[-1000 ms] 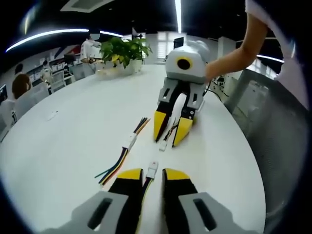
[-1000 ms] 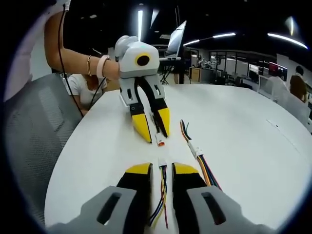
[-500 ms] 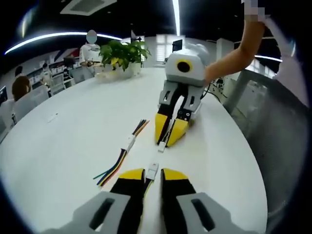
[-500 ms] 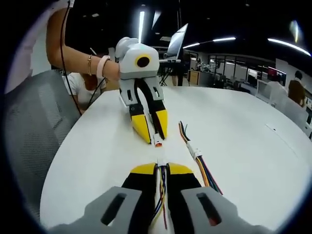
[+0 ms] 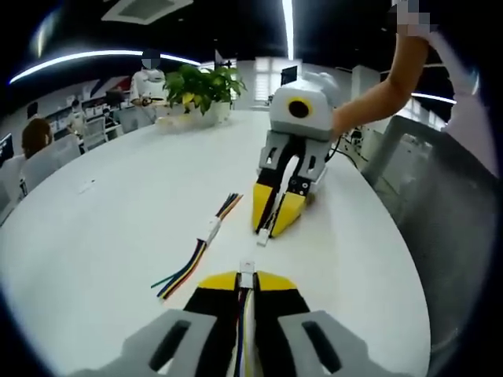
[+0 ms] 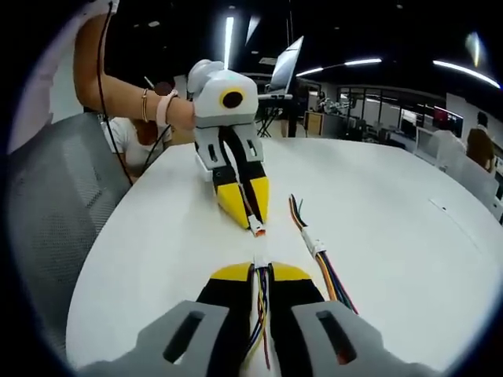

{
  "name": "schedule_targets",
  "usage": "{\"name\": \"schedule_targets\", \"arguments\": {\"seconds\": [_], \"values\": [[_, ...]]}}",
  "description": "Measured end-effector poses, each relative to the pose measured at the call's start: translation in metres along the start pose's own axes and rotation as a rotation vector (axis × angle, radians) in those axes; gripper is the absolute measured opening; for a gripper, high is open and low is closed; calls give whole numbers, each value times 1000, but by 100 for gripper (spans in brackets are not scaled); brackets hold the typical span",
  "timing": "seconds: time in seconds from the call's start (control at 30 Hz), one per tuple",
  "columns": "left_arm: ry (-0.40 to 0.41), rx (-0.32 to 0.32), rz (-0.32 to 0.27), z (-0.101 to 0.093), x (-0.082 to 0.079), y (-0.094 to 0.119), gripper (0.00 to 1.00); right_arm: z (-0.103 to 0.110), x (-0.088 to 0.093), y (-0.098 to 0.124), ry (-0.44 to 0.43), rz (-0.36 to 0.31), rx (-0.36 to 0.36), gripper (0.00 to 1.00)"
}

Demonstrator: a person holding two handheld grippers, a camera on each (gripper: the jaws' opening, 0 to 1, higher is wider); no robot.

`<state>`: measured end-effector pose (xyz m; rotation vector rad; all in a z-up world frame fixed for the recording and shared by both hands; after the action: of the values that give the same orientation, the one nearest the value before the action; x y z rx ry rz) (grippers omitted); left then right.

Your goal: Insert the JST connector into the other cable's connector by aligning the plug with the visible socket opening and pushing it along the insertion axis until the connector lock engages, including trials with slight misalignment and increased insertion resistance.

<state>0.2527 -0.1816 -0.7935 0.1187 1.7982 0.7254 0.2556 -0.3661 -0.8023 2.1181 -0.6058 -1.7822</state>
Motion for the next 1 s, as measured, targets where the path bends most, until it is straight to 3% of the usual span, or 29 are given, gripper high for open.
{"name": "schedule_targets", "arguments": {"seconds": [0.47,0.77,0.83,1.0], "values": [[28,-4,21,0,-1,0,0,-3,-3,1,4,45,-27,4],[-4,7,59,-2,-8,1,0,-5,-8,3,8,41,-27,3],[-33,10,91,-3,-9,0,0,-5,-10,4,11,36,-31,3],[-58,25,91,-5,-17,-1,0,-7,-14,7,6,32,-31,3]]}}
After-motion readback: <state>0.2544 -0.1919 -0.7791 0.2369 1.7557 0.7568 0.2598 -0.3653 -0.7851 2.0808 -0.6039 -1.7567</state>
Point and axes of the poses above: the point that each gripper's makers call its tool centre point, and the gripper's own axes: y roughly backward along the fingers, z roughly to its left, x roughly out of its underside, the point moved 9 cm from there along y, roughly backward along the fingers, and after that the axes turned 11 degrees about y, right-handed, at the moved point
